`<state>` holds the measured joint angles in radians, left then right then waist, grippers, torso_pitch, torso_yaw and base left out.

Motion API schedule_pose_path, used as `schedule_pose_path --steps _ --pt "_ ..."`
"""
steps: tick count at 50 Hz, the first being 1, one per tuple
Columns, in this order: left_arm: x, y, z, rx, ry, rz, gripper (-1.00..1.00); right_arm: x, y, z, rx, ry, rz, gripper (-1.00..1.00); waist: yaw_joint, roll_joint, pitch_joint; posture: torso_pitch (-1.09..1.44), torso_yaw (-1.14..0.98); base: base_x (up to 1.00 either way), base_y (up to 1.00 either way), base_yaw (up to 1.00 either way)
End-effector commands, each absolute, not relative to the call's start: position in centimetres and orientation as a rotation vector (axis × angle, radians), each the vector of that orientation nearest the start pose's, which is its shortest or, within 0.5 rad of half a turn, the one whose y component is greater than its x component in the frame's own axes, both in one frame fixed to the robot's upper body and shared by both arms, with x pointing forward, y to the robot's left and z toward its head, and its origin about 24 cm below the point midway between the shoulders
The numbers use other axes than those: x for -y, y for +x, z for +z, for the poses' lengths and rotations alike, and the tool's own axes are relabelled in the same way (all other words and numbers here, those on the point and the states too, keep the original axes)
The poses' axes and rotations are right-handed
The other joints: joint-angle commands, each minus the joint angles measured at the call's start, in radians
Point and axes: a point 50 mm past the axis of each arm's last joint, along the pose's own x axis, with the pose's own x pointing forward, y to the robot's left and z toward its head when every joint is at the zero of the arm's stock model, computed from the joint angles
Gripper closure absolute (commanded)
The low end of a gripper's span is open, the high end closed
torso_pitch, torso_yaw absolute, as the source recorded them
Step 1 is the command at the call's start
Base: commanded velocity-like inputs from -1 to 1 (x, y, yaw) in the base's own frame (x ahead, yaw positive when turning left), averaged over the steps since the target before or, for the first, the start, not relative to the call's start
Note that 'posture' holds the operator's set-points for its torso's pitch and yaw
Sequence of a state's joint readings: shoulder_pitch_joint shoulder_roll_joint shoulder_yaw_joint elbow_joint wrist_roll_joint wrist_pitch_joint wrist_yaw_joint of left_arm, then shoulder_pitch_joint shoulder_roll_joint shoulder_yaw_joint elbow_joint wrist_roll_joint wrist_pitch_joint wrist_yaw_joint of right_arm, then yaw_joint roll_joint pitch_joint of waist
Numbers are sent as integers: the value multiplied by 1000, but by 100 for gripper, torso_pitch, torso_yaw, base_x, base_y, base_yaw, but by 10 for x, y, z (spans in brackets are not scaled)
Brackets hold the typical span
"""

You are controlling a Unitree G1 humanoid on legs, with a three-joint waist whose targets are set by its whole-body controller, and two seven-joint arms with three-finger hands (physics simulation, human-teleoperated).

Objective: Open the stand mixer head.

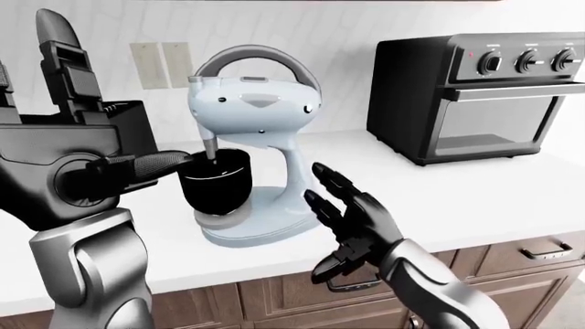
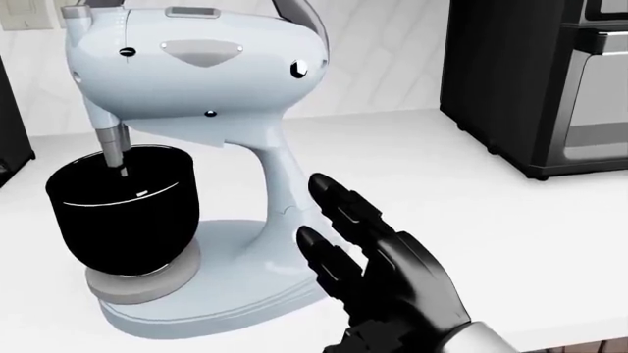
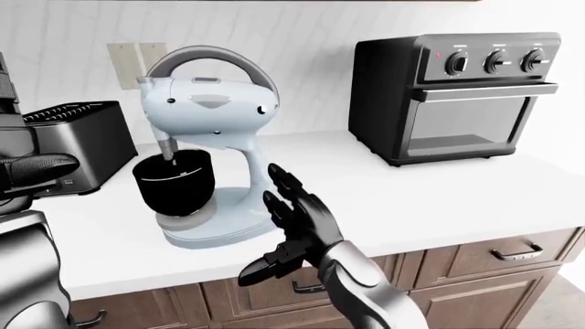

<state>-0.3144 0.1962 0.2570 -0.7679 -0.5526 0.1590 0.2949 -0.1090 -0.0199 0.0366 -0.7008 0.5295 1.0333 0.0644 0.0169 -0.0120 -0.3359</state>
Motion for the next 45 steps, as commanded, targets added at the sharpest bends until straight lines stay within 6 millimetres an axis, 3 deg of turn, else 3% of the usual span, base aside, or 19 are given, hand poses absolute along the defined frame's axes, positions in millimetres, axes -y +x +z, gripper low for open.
schedule_pose_path --steps 1,45 --pt "-193 206 271 928 -379 61 -98 92 225 144 -152 299 560 -100 0 3 3 -47 0 0 0 0" --pt "-194 205 273 934 -374 67 -97 91 246 126 -173 298 543 -100 0 8 3 -47 0 0 0 0"
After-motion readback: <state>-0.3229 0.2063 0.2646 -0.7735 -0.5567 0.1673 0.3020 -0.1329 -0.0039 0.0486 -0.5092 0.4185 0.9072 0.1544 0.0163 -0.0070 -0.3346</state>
